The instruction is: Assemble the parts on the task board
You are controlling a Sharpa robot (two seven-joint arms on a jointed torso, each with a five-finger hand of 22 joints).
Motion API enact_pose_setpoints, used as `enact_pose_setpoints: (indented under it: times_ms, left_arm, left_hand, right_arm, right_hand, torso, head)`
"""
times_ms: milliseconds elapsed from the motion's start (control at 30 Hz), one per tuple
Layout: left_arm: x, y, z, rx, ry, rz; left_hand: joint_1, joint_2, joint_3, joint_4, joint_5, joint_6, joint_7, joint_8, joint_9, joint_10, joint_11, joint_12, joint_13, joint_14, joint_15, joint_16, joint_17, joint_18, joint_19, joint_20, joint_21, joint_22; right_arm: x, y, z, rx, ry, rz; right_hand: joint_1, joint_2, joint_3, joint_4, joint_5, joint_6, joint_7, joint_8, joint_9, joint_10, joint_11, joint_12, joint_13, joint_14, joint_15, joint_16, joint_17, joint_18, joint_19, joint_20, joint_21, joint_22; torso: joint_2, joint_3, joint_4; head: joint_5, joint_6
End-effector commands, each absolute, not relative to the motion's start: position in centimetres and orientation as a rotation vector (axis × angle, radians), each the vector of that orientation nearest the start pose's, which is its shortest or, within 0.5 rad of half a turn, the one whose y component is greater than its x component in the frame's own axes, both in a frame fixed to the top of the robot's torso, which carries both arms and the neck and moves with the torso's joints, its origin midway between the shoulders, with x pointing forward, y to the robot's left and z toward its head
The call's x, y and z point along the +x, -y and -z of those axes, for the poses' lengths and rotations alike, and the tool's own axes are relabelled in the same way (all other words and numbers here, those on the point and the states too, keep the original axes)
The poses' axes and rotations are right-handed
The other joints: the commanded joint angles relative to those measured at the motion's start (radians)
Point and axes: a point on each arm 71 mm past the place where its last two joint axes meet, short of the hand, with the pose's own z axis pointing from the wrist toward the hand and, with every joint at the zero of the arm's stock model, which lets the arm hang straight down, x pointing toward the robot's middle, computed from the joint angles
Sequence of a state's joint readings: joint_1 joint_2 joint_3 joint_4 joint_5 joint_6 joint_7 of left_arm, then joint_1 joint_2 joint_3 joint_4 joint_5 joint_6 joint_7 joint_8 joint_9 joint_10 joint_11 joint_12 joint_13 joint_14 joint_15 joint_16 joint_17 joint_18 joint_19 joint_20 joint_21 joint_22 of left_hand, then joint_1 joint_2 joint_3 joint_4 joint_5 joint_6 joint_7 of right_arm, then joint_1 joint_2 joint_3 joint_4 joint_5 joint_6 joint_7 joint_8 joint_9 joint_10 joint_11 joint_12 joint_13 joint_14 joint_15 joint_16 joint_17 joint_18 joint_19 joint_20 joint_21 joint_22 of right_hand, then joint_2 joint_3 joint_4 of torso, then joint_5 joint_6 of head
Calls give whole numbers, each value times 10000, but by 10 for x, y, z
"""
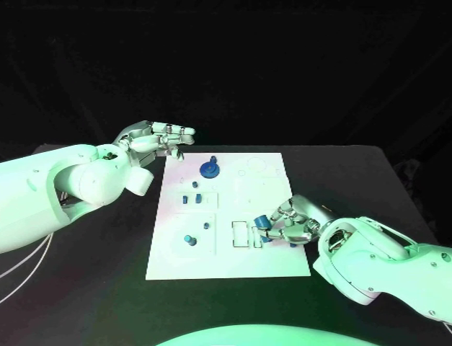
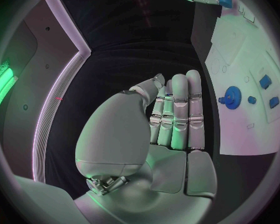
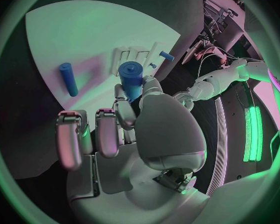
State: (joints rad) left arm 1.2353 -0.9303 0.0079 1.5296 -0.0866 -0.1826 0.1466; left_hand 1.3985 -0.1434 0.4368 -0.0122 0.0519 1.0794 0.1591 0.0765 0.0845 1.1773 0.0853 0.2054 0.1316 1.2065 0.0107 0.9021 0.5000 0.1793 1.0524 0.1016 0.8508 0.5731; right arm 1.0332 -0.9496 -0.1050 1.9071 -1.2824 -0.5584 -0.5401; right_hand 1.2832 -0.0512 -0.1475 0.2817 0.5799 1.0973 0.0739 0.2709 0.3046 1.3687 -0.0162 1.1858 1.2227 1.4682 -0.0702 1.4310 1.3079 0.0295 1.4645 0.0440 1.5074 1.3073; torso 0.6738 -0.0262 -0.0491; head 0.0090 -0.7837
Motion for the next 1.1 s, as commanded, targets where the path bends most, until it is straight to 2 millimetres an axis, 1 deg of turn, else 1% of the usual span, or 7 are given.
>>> enact_pose_setpoints:
  times_ms: [33,267,467,633,933,1000,1100]
  left_arm:
    - [494,-240,156,-10987,-16264,14877]
    - [494,-239,156,-10978,-16285,14902]
    - [494,-238,156,-10995,-16312,14920]
    - [494,-238,156,-11036,-16292,14929]
    - [494,-238,156,-11067,-16310,14957]
    - [494,-238,156,-11069,-16316,14958]
    - [494,-238,156,-11076,-16315,14948]
  left_hand:
    - [-26,24,-31,-6,-8,24,32,-9,-12,-69,35,35,11,-40,6,-38,-10,54,86,-8,-63,-11]
    - [-26,24,-31,-6,-8,24,32,-9,-12,-69,35,35,11,-40,6,-38,-10,54,86,-8,-63,-11]
    - [-24,26,-32,-9,-8,23,32,-9,-13,-71,34,36,12,-40,5,-39,-11,54,87,-8,-65,-12]
    - [-75,45,-61,19,-9,19,37,-9,-21,-85,40,44,14,-38,10,-38,-20,52,91,-4,-83,-26]
    - [-78,46,-64,21,-8,19,36,-9,-22,-87,40,44,14,-37,11,-38,-21,52,92,-3,-85,-27]
    - [-78,46,-64,21,-8,19,36,-9,-22,-87,40,44,14,-37,11,-38,-21,52,92,-3,-85,-27]
    - [-78,46,-64,21,-8,19,36,-9,-22,-87,40,44,14,-37,11,-38,-21,52,92,-3,-85,-27]
  right_arm:
    - [371,167,246,3938,-19442,-6546]
    - [374,151,252,3723,-19906,-6767]
    - [378,138,257,3498,-20156,-6867]
    - [381,136,259,3425,-20131,-6789]
    - [385,134,262,3272,-20131,-6617]
    - [386,134,263,3212,-20167,-6584]
    - [386,133,263,3114,-20208,-6589]
  right_hand:
    - [-125,148,-44,81,23,132,-144,115,197,85,17,69,26,567,-69,61,136,-164,823,-85,45,2463]
    - [-416,273,-170,84,-171,146,-161,150,257,142,6,91,79,572,-80,83,167,-170,833,-97,71,2471]
    - [-683,399,-331,81,-697,185,-185,197,329,269,-13,241,251,652,-92,319,577,-216,918,-110,279,2531]
    - [-770,448,-386,88,-805,203,-196,217,356,308,-20,291,311,658,-96,347,624,-222,929,-115,307,2539]
    - [-906,478,-493,86,-954,235,-216,255,401,345,-36,320,358,653,-109,355,632,-220,925,-124,298,2536]
    - [-1011,474,-584,84,-1187,232,-219,269,427,345,-38,305,363,649,-110,354,629,-216,919,-127,283,2531]
    - [-1219,437,-772,83,-1916,213,-215,291,473,335,-33,265,362,636,-107,336,598,-208,901,-127,244,2520]
  torso:
    - [6,0,-10]
    - [16,11,8]
    - [17,5,12]
    - [31,10,-2]
    - [28,9,-4]
    - [25,9,5]
    - [18,9,-6]
  head:
    - [11,7]
    - [5,12]
    - [24,1]
    - [48,13]
    - [81,-39]
    - [81,-63]
    - [105,-68]
